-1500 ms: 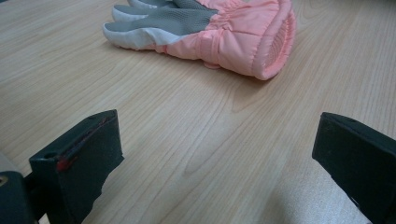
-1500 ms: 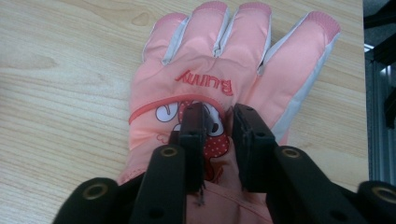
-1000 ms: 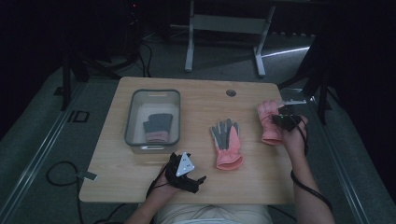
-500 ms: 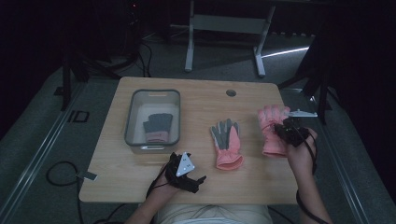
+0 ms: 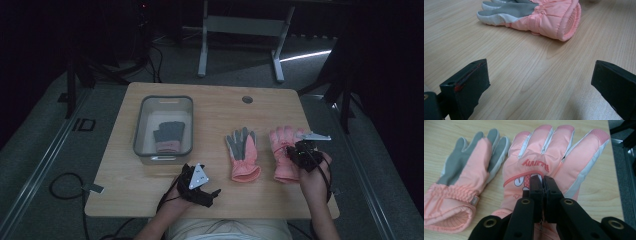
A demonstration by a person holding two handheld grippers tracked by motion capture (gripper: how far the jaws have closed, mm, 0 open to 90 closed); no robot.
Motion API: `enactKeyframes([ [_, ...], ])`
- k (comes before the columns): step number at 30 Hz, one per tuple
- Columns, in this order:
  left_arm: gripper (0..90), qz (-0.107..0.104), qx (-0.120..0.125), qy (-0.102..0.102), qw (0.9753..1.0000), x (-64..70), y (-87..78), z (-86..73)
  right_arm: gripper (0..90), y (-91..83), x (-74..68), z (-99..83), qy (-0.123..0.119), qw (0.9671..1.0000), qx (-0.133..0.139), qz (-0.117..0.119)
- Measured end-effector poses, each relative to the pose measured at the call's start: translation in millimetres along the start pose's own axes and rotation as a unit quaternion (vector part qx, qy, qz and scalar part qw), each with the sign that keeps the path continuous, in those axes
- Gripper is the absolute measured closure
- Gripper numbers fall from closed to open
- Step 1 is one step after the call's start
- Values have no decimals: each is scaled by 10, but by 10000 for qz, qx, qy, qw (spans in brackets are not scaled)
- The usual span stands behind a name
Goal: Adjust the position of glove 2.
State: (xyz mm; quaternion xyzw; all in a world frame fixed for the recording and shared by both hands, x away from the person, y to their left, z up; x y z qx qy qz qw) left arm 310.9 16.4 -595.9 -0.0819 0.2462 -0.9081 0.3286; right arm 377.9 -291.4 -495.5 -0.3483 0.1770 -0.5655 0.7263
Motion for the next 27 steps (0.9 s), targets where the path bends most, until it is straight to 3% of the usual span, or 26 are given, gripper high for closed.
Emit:
enactKeyframes([
  [13, 12, -10, -6, -51, 10000, -8, 3, 0, 866, 397, 45, -44, 43, 9999, -128, 95],
  [22, 12, 7, 5, -46, 10000, -4, 2, 0, 854, 693, 41, -69, 50, 9991, -393, 173],
  [27, 12, -3, -3, -68, 10000, -10, 3, 0, 827, 752, 55, -106, 98, 9989, -411, 198],
])
Point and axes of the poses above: each handheld gripper's, and its own axes: y roughly forward along the jaws, z roughly out of its top, x roughly to its right, the point moved 5 cm from there along y, roughly forward along the jaws, and after that the axes turned 5 degrees about -y, right-handed, at the moved point
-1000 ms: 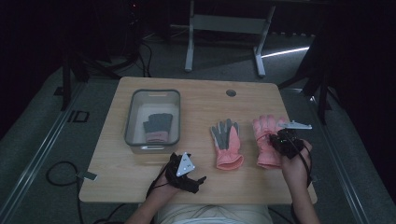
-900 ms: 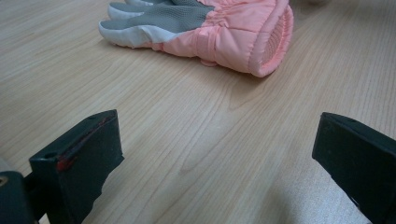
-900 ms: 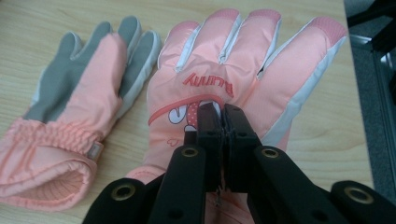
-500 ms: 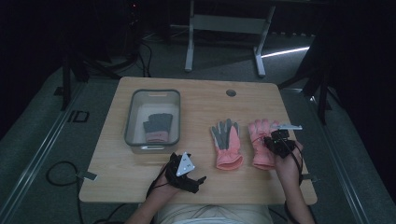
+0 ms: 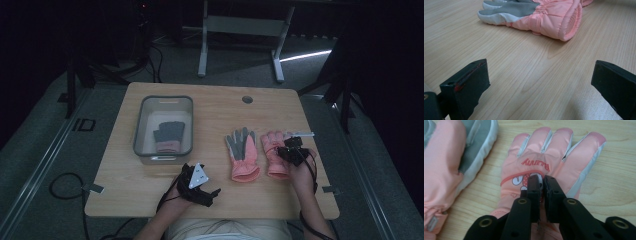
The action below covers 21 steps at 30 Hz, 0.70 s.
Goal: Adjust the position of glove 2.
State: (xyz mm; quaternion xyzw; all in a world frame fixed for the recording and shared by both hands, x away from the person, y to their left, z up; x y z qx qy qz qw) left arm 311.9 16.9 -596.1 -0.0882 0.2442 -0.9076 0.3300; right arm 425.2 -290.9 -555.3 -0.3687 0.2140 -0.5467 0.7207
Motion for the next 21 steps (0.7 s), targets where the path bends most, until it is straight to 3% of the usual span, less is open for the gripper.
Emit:
enactKeyframes([
  [11, 12, -9, -2, 12, 10000, 4, -2, -1, 737, 40, 30, -22, -71, 9999, -17, 100],
  [14, 12, -13, -7, 15, 10000, 5, 0, 0, 695, -23, 60, -8, -344, 9991, 83, 226],
  [16, 12, -17, -3, 8, 10000, 2, -1, 0, 682, -53, 109, -7, -397, 9987, 90, 289],
  [21, 12, -16, -3, 12, 10000, 6, -1, 0, 641, -161, 213, 21, -802, 9949, 221, 569],
])
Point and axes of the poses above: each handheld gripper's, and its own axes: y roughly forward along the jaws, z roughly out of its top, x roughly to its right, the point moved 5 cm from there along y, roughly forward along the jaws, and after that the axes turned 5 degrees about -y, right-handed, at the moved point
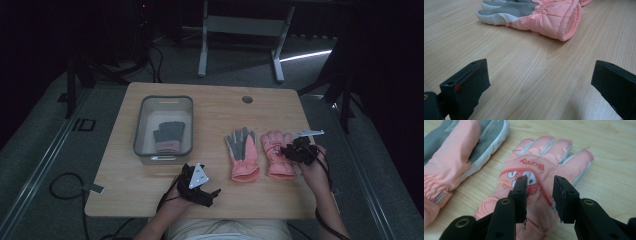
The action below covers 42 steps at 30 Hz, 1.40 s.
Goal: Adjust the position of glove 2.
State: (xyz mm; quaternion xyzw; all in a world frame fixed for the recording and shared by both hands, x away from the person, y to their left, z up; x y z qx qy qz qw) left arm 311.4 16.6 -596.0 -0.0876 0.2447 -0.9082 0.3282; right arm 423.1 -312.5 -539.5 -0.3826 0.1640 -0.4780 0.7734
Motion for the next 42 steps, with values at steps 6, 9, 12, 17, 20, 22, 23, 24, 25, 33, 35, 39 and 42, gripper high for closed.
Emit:
enactKeyframes([
  [6, 12, 1, -6, -14, 10000, -4, 0, 0, 583, -80, 109, 37, -409, 9988, 65, 266],
  [9, 12, 3, -21, -20, 10000, -4, 1, 0, 577, -84, 139, 53, -573, 9980, 66, 274],
  [12, 12, 6, -15, -17, 10000, -5, -1, 0, 575, -43, 138, 54, -596, 9977, 33, 327],
  [17, 12, 11, -22, -9, 10000, -7, 0, 0, 575, 40, 112, 52, -577, 9975, 18, 402],
  [20, 12, 5, -23, -22, 10000, -9, -2, -1, 574, 103, 104, 42, -571, 9974, -50, 425],
  [22, 12, 6, -12, -9, 10000, -6, -1, -1, 575, 138, 91, 39, -569, 9974, -68, 436],
  [23, 12, 1, -16, -7, 10000, -4, -1, -2, 571, 164, 88, 33, -613, 9973, -101, 390],
  [24, 12, 4, -18, 1, 10000, -2, 0, -2, 572, 196, 81, 22, -683, 9971, -187, 282],
  [25, 12, 5, -23, 6, 10000, 0, 1, -3, 581, 219, 63, 15, -718, 9968, -218, 260],
  [33, 12, -6, -24, 23, 10000, -2, 0, -4, 704, 312, -42, -42, -789, 9966, -219, 38],
  [35, 12, -11, -24, 12, 10000, -3, 0, -3, 805, 317, -65, -42, -682, 9974, -234, 85],
  [39, 12, -7, -15, 7, 10000, -4, -3, -3, 853, 255, -80, 6, -520, 9984, -201, 83],
  [42, 12, -1, -28, -7, 10000, -2, 1, -3, 860, 105, -69, 81, -396, 9992, -47, 27],
])
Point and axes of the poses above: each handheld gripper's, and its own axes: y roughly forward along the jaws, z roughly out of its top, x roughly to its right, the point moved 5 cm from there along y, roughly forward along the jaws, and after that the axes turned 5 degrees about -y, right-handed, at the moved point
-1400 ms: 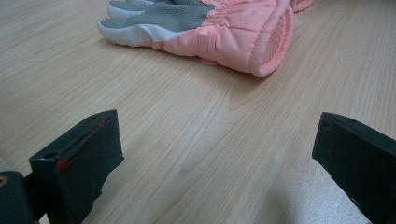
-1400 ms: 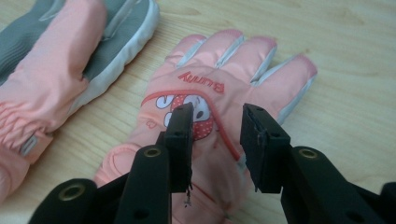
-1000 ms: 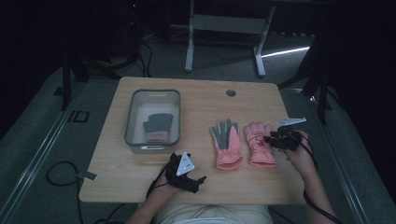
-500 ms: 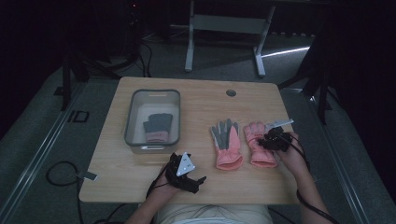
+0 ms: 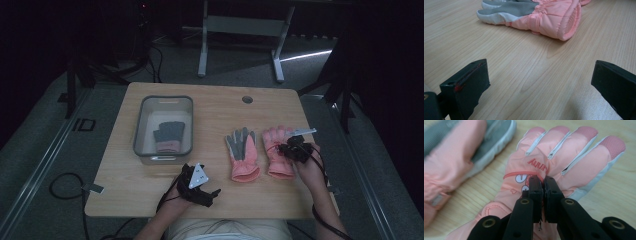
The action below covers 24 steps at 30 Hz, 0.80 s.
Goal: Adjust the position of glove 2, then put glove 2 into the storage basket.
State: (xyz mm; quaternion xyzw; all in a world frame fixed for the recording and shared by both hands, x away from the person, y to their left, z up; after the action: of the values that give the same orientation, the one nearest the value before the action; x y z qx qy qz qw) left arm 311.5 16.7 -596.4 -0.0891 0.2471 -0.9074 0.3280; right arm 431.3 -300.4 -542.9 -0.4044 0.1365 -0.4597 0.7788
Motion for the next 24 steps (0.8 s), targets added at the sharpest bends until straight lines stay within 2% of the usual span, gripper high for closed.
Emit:
enactKeyframes([
  [4, 12, 1, -2, -1, 10000, -4, -2, 1, 863, -266, 12, 171, 130, 9995, 290, 57],
  [6, 12, 8, -10, 19, 10000, 0, 1, 0, 863, -415, 6, 284, 167, 9988, 465, -4],
  [11, 12, -2, 11, 10, 10000, -2, -2, 1, 863, -690, -68, 540, 93, 9972, 738, -67],
  [19, 12, 3, 33, -17, 10000, -7, -6, 2, 862, -911, -268, 845, -93, 9949, 1002, 70],
  [24, 12, 10, 34, -24, 10000, -5, -5, 2, 861, -1000, -460, 1011, -293, 9932, 1110, 217],
])
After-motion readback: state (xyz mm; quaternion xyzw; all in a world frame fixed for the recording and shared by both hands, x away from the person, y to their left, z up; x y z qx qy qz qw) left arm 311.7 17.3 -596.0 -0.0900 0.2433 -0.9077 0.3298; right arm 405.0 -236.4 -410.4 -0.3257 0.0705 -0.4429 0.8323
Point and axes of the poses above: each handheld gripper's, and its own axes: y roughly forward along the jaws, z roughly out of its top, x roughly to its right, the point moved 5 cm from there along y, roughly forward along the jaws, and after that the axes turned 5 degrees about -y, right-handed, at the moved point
